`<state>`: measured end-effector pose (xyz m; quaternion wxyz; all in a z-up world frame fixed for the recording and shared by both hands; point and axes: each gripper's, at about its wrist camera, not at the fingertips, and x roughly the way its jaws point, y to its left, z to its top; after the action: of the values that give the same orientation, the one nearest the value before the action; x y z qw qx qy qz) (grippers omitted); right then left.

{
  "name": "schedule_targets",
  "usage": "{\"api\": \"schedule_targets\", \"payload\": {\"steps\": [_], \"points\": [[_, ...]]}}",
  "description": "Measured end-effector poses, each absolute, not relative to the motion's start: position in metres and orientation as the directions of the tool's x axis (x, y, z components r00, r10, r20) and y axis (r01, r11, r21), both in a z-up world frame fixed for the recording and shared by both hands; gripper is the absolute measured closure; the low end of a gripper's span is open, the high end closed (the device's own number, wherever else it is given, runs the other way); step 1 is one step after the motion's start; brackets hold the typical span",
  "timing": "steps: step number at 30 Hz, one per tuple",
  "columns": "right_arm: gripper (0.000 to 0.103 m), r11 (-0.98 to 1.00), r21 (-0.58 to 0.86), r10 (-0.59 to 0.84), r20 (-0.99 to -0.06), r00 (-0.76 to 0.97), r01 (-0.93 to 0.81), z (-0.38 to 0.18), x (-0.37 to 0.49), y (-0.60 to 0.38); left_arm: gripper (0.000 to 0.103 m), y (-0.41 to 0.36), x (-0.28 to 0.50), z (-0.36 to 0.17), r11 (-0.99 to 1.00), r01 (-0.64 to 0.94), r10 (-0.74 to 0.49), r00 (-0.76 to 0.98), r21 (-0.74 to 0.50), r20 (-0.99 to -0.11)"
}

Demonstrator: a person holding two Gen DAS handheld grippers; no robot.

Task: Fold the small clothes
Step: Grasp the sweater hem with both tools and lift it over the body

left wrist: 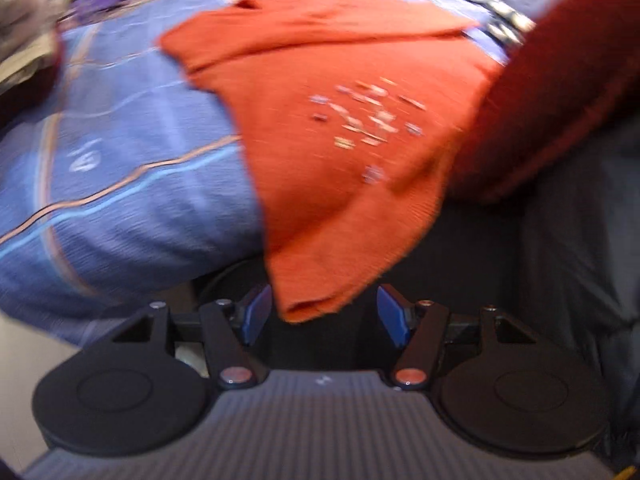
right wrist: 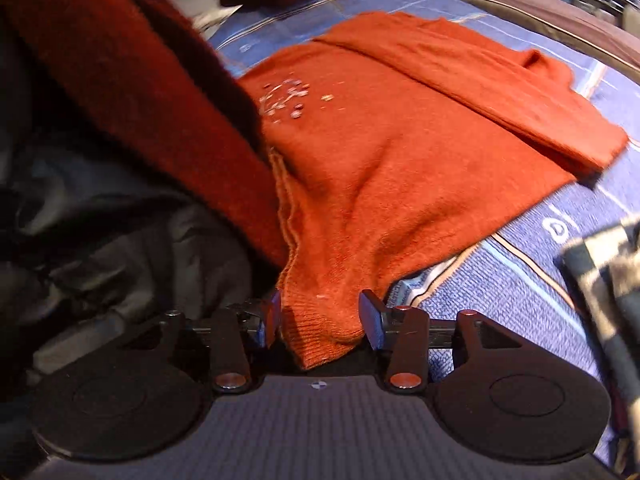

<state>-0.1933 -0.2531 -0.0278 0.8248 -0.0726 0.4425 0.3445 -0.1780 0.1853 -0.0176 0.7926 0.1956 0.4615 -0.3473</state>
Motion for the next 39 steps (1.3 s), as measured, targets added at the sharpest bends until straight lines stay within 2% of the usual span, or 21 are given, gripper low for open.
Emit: {"api": "schedule_targets", "payload": {"steps": [1,3,4,12,14,16,19,22,24,27,31,36,39], "points": [[0.027,0.732,0.179,0.509,-0.785,0.352,-0.657,-0.025,-0.192,-0.250,0.046,0.178,-0.179,-0.022,0.652,0.758,-0.368,0.314,-0.003,-0.875],[0.039,0.685,0.164,0.520,-0.793,0.318,-0.710,-0.024,-0.190,-0.245,0.046,0.169,-0.177,-0.029,0.624,0.781,-0.364,0.325,0.030,-0.873],[0.041,0.663,0.161,0.523,-0.798,0.299,-0.731,-0.024,-0.189,-0.242,0.047,0.166,-0.176,-0.031,0.618,0.786,-0.375,0.333,0.035,-0.865],[0.041,0.609,0.132,0.499,-0.830,0.249,-0.782,-0.033,-0.188,-0.233,0.048,0.159,-0.157,-0.045,0.566,0.824,-0.380,0.281,0.018,-0.881],[0.042,0.605,0.143,0.499,-0.835,0.233,-0.783,-0.040,-0.186,-0.230,0.059,0.154,-0.152,-0.050,0.569,0.822,-0.380,0.263,0.000,-0.886],[0.042,0.612,0.140,0.485,-0.844,0.230,-0.778,-0.043,-0.185,-0.227,0.075,0.149,-0.151,-0.054,0.570,0.821,-0.387,0.244,-0.023,-0.889],[0.044,0.625,0.124,0.464,-0.853,0.239,-0.770,-0.044,-0.183,-0.226,0.084,0.143,-0.150,-0.058,0.577,0.817,-0.370,0.248,-0.012,-0.895],[0.067,0.653,0.092,0.408,-0.879,0.247,-0.751,-0.053,-0.181,-0.226,0.092,0.144,-0.148,-0.057,0.598,0.801,-0.362,0.241,-0.026,-0.900],[0.098,0.667,0.134,0.427,-0.875,0.228,-0.733,-0.054,-0.180,-0.228,0.095,0.145,-0.147,-0.056,0.603,0.797,-0.345,0.247,-0.013,-0.906],[0.098,0.665,0.088,0.404,-0.878,0.257,-0.742,-0.052,-0.185,-0.225,0.097,0.144,-0.145,-0.051,0.605,0.796,-0.331,0.266,0.013,-0.905],[0.098,0.722,0.092,0.430,-0.836,0.341,-0.686,-0.039,-0.179,-0.233,0.097,0.142,-0.137,-0.030,0.641,0.765,-0.340,0.362,0.068,-0.868],[0.099,0.815,0.132,0.464,-0.731,0.500,-0.564,-0.002,-0.146,-0.263,0.097,0.136,-0.098,0.021,0.707,0.704,-0.426,0.508,0.075,-0.749],[0.099,0.850,0.106,0.442,-0.677,0.589,-0.516,0.012,-0.114,-0.280,0.097,0.127,-0.058,0.037,0.733,0.670,-0.432,0.590,0.115,-0.682]]}}
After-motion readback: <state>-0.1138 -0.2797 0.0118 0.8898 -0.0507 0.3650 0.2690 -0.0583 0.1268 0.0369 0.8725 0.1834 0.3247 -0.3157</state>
